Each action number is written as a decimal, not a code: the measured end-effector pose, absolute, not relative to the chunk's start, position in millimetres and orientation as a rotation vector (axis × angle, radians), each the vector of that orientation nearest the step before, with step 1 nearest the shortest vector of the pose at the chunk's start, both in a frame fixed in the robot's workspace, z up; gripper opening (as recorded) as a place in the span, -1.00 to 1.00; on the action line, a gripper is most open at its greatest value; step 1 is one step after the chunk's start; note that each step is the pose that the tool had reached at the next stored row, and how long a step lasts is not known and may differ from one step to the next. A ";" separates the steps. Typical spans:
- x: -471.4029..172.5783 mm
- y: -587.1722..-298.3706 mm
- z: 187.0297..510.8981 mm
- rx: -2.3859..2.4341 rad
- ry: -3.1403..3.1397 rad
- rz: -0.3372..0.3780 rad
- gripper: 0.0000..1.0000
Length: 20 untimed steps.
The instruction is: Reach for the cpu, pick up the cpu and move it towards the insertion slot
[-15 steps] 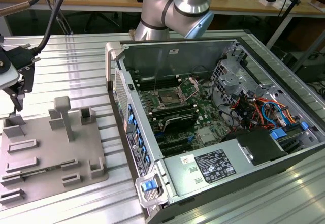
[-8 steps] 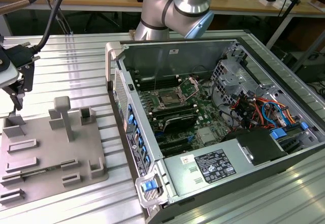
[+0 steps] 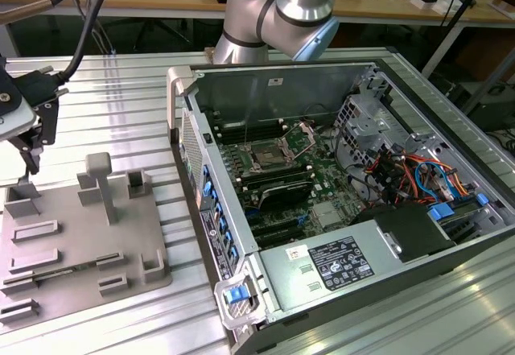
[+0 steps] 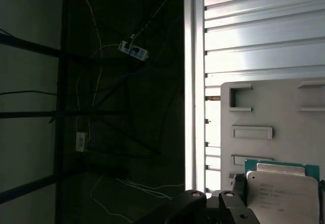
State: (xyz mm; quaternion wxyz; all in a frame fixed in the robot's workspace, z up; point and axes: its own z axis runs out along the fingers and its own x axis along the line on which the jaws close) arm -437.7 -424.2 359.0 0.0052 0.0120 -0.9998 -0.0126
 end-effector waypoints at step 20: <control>-435.0 -424.1 365.6 0.038 -3.131 -0.039 0.09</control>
